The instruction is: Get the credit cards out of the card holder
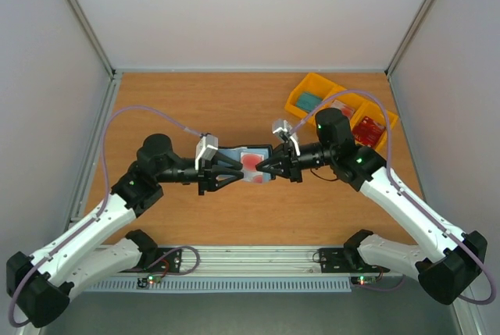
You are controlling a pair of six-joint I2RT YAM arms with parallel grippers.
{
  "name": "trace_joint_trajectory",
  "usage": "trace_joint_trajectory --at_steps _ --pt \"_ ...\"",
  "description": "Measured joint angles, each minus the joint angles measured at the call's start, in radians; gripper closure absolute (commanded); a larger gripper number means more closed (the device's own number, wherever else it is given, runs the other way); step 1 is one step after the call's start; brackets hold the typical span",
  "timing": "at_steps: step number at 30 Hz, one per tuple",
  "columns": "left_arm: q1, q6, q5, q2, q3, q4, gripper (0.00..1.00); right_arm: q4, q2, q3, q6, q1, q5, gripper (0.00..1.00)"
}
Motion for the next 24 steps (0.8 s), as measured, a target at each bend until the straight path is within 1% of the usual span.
trace_joint_trajectory --at_steps 12,19,22,24 --pt "0.008 0.007 0.021 -0.003 0.005 -0.022 0.69 -0.052 -0.002 0.01 -0.079 -0.015 -0.042 0.98" --pt "0.014 0.008 0.008 -0.002 0.006 -0.045 0.69 -0.082 -0.008 0.03 -0.11 -0.042 -0.1 0.98" --pt "0.014 0.0 0.009 0.001 0.005 -0.024 0.74 -0.051 -0.007 0.03 -0.091 -0.043 -0.112 0.99" --pt "0.017 -0.019 0.009 0.006 -0.008 0.037 0.76 0.0 0.0 0.029 -0.053 -0.044 -0.119 0.99"
